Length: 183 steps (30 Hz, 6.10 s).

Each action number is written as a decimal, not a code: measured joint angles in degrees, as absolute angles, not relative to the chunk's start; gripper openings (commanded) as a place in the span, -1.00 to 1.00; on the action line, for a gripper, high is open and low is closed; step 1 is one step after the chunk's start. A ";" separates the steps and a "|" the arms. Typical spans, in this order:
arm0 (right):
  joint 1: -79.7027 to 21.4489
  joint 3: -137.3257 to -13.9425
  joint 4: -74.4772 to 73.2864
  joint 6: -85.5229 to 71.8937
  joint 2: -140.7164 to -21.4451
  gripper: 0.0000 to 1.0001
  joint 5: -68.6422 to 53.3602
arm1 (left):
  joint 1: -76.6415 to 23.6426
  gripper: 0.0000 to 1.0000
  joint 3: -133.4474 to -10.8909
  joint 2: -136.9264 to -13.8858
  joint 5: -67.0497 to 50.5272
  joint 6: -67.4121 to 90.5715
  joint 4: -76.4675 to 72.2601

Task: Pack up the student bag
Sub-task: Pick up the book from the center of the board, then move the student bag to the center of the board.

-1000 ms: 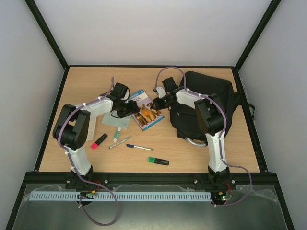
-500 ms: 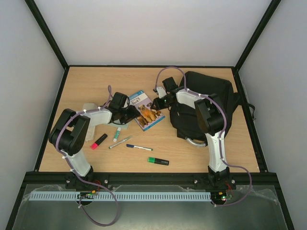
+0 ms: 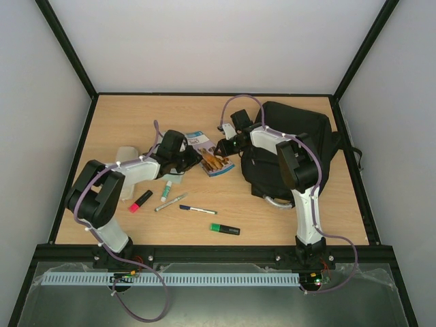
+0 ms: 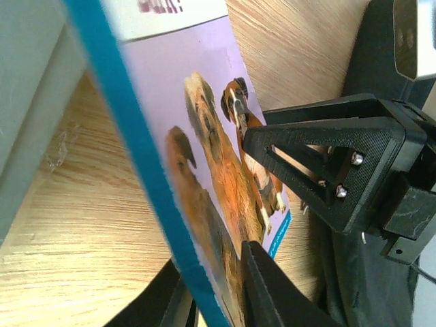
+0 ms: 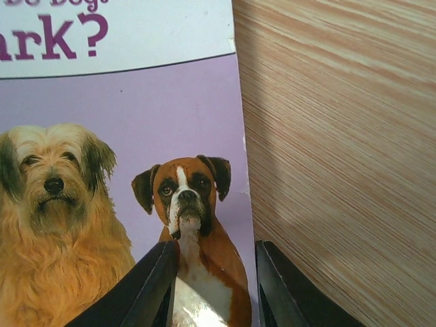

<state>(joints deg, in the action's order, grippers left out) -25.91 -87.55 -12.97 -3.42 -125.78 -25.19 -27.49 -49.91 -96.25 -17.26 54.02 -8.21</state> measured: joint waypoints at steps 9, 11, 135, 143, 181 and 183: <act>-25.76 -87.26 -14.26 -3.68 -124.40 0.01 -25.19 | -28.03 -0.95 -52.84 -94.45 -14.74 51.44 -1.91; -24.86 -85.58 -17.82 -4.08 -121.36 0.17 -24.99 | -28.38 -0.95 -53.71 -91.33 -14.55 49.06 1.08; 14.17 -42.26 -17.30 -2.81 -49.06 -0.98 -34.63 | -34.22 0.48 -80.42 -113.71 -24.64 32.62 1.50; 14.24 -40.88 -16.16 -1.32 -45.74 -0.98 -35.24 | -35.77 0.30 -94.67 -129.40 -25.06 32.32 5.34; 14.24 -40.60 -15.90 -1.23 -45.74 -0.98 -37.36 | -25.12 -0.95 -71.83 -114.67 -21.69 34.61 0.51; 14.24 -40.60 -15.90 -1.21 -45.74 -0.98 -37.52 | -24.01 -0.72 -69.91 -113.45 -20.25 34.17 0.64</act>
